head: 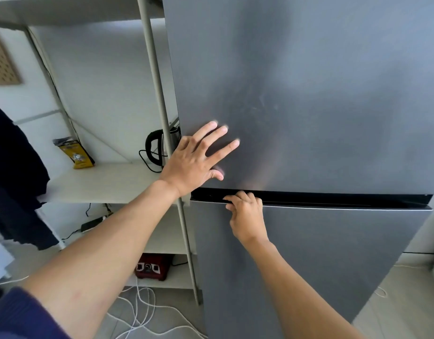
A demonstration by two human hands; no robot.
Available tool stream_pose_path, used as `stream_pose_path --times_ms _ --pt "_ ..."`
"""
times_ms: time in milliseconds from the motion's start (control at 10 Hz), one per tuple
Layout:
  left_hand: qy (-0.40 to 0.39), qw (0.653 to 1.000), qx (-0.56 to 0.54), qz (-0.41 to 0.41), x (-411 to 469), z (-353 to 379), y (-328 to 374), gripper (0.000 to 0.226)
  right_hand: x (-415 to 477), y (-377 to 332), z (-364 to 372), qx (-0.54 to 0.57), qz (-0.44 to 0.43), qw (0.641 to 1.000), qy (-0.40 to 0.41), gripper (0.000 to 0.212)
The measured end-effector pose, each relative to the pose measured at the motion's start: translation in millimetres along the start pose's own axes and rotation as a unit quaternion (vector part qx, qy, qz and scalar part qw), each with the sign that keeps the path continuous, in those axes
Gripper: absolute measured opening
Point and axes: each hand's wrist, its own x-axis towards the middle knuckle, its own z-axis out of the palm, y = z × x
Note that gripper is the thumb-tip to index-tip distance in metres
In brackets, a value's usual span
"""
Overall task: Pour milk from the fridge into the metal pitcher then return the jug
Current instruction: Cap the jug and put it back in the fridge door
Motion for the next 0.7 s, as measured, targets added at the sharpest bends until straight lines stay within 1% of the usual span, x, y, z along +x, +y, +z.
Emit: stream_pose_path --times_ms 200,300,400,500,600,700 --pt "-0.029 0.999 -0.011 -0.025 -2.6 -3.4 9.0 0.084 0.0 -0.9 -1.8 0.003 0.007 1.0 -0.001 0.031" --pt "-0.062 0.996 -0.035 -0.05 -6.7 -14.8 22.5 0.081 -0.8 -1.3 -4.1 0.013 0.012 1.0 -0.006 0.026" --pt "-0.109 0.988 -0.088 -0.069 -17.6 -22.2 39.1 0.074 -3.4 3.7 -5.2 0.011 0.014 1.0 -0.003 0.025" --pt "-0.18 0.969 -0.15 -0.081 -37.8 -34.4 47.5 0.065 -3.1 7.3 -4.1 -0.001 0.009 1.0 0.013 0.024" --pt "-0.256 0.944 -0.162 -0.129 -72.0 -58.9 57.2 0.061 -10.0 4.5 -3.5 -0.026 -0.018 0.999 0.016 0.027" --pt "-0.306 0.906 -0.171 -0.236 -103.0 -77.9 54.7 0.044 -30.7 -12.1 6.5 -0.02 -0.051 0.998 0.008 0.053"
